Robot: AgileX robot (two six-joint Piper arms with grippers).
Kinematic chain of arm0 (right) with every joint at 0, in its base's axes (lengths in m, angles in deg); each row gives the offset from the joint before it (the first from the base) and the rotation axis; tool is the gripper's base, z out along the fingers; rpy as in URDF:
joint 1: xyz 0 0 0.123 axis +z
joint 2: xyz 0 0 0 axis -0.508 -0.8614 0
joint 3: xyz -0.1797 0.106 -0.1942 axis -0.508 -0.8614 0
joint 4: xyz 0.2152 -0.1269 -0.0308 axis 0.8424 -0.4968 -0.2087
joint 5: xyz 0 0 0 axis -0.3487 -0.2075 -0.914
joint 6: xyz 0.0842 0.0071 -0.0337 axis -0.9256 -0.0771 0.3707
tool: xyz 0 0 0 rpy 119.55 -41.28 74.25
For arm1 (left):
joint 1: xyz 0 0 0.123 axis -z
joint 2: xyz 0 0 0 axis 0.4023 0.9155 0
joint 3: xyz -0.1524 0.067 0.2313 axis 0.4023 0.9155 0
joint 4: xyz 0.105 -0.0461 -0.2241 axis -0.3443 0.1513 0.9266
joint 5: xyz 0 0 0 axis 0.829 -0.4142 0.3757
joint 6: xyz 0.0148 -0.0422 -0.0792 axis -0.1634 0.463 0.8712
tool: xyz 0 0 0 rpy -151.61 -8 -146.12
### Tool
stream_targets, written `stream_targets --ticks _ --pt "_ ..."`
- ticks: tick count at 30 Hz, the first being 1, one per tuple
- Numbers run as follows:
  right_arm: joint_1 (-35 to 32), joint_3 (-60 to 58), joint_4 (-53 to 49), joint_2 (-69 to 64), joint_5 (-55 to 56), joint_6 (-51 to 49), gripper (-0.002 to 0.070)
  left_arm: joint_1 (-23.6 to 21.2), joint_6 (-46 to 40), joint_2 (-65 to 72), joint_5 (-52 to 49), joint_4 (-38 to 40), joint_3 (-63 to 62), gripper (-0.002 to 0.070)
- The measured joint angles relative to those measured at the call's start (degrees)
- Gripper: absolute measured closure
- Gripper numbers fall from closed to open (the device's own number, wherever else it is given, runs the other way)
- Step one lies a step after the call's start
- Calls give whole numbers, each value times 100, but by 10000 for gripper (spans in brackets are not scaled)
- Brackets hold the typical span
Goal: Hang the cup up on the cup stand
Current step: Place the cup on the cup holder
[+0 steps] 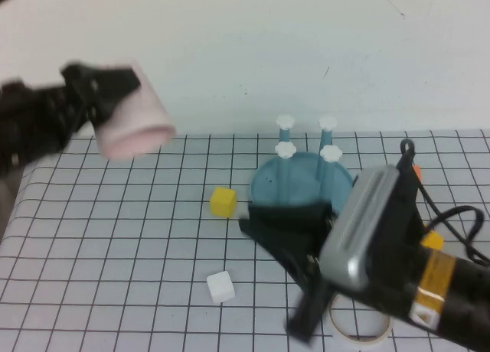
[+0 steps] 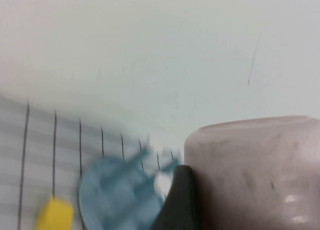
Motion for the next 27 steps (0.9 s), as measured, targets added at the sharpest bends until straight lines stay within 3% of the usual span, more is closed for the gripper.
stream_targets --ticks 2,5,11,15,22,27 --pt "0 -37 -988 468 -1013 -752 623 0 -378 118 45 12 -370 103" --pt "0 -64 -2342 1182 -2191 -1890 657 0 -854 393 -34 12 -907 103" --pt "0 -142 -5121 2566 -3985 -4247 670 81 -1894 1066 -512 12 -2016 104" --pt "0 -364 -6574 3448 -4376 -5583 673 521 -2774 1464 -452 12 -2566 106" --pt "0 -1047 -7198 4358 -4656 -6614 675 1750 -4823 2080 963 36 -3141 106" --pt "0 -1666 -7245 4651 -5049 -6741 675 2063 -5132 2741 1139 36 -3353 107"
